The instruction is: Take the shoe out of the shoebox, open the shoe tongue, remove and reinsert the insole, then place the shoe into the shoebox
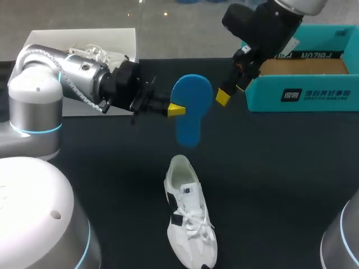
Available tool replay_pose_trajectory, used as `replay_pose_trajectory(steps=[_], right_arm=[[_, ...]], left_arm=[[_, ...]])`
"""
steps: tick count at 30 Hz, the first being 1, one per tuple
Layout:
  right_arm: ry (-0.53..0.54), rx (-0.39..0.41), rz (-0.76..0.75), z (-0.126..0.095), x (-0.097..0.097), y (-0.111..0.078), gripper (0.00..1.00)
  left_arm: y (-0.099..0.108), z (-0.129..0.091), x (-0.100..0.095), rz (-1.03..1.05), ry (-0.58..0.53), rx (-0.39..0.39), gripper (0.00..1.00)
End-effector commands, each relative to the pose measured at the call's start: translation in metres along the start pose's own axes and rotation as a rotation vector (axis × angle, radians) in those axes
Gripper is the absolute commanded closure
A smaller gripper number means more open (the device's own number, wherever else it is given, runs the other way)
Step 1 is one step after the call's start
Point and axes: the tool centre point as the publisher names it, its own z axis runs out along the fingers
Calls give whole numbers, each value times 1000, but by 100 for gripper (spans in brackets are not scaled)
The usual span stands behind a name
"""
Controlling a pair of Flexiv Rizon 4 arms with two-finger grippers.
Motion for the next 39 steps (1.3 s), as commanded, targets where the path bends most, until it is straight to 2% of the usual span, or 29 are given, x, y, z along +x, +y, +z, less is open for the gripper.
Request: replay_pose_trajectory(steps=[1,9,10,14,16,17,34,39], right_arm=[[0,3,1,1,0,2,0],[0,3,1,1,0,2,0],[0,3,1,1,0,2,0],[0,3,1,1,0,2,0],[0,3,1,1,0,2,0],[0,3,1,1,0,2,0],[0,3,1,1,0,2,0],[0,3,1,1,0,2,0]], left_arm=[[1,-1,-11,-176,6,1,100],[7,-12,-17,-374,-13,41,100],[9,-13,-18,-401,-10,73,100],[14,-13,-18,-503,-12,122,100],[17,-13,-20,-570,-30,121,100],[16,-12,-18,-518,-30,156,100],[16,-12,-18,-518,-30,156,100],[12,-15,-29,-674,-55,128,100]])
